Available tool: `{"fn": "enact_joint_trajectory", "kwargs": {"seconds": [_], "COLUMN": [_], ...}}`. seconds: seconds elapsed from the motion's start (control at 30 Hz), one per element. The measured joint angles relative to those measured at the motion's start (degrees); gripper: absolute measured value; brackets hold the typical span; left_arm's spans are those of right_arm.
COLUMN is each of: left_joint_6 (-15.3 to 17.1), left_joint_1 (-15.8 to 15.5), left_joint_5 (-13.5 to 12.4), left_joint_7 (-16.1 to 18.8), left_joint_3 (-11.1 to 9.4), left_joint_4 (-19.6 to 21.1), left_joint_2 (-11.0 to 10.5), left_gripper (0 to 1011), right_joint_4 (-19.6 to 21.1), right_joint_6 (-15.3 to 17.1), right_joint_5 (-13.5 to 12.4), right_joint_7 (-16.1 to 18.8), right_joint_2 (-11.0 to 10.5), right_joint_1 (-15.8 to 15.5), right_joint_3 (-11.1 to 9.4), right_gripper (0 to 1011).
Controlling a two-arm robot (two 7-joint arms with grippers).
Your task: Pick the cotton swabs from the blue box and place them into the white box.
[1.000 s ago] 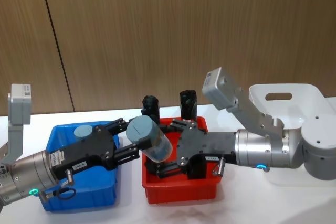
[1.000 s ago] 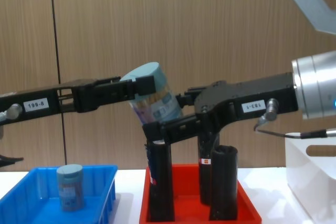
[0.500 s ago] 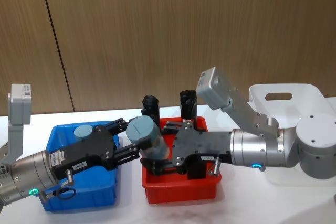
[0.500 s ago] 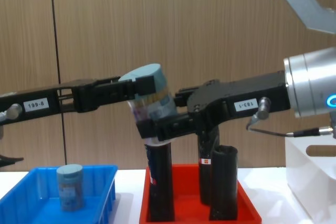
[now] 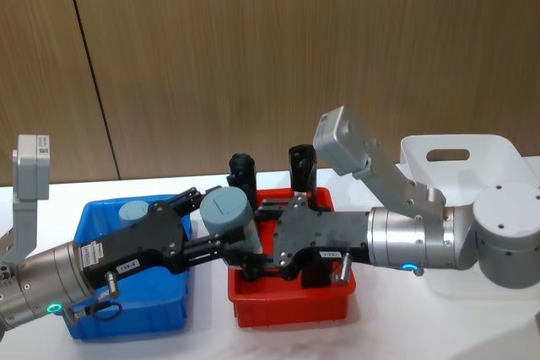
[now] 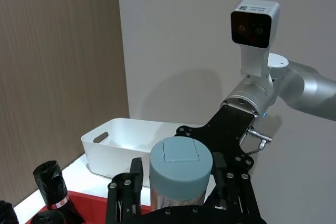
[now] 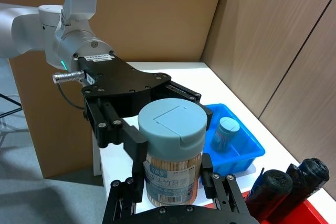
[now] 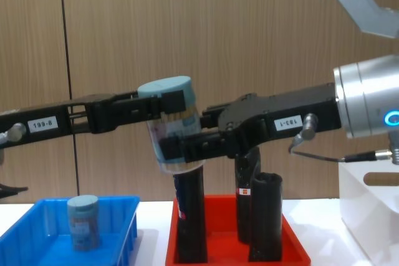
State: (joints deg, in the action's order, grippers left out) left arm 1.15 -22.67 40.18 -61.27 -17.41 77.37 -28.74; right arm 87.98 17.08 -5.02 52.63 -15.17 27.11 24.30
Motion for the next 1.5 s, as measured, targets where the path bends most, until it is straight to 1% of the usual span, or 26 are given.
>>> {"fn": "enact_joint_trajectory", "kwargs": {"seconds": [0.07,0.13,0.17,0.27,0.57,0.8,1.23,1.5], "left_joint_6": [0.0,0.0,0.0,0.0,0.0,0.0,0.0,0.0], "left_joint_1": [0.0,0.0,0.0,0.0,0.0,0.0,0.0,0.0], "left_joint_5": [0.0,0.0,0.0,0.0,0.0,0.0,0.0,0.0], "left_joint_7": [0.0,0.0,0.0,0.0,0.1,0.1,0.1,0.1], "left_joint_3": [0.0,0.0,0.0,0.0,0.0,0.0,0.0,0.0], "left_joint_4": [0.0,0.0,0.0,0.0,0.0,0.0,0.0,0.0], "left_joint_2": [0.0,0.0,0.0,0.0,0.0,0.0,0.0,0.0], "left_gripper": [870,901,945,1003,1004,1004,1004,1004], "right_joint_4": [0.1,0.1,0.2,0.3,0.7,0.7,-0.5,-2.3], "right_joint_6": [0.1,0.1,0.1,0.2,0.2,0.0,-1.1,-1.8], "right_joint_5": [-0.1,-0.2,-0.3,-0.6,-1.4,-2.5,-6.2,-8.9], "right_joint_7": [-0.1,-0.3,-0.3,-0.4,-1.3,-2.7,-8.1,-12.5], "right_joint_2": [-0.1,-0.2,-0.2,-0.4,-1.0,-2.0,-5.2,-7.2], "right_joint_1": [0.0,0.0,0.0,0.0,-0.2,-0.6,-1.8,-2.2], "right_joint_3": [0.0,0.1,0.1,0.2,0.2,-0.4,-3.2,-5.4], "right_gripper": [622,622,622,622,622,622,622,622]}}
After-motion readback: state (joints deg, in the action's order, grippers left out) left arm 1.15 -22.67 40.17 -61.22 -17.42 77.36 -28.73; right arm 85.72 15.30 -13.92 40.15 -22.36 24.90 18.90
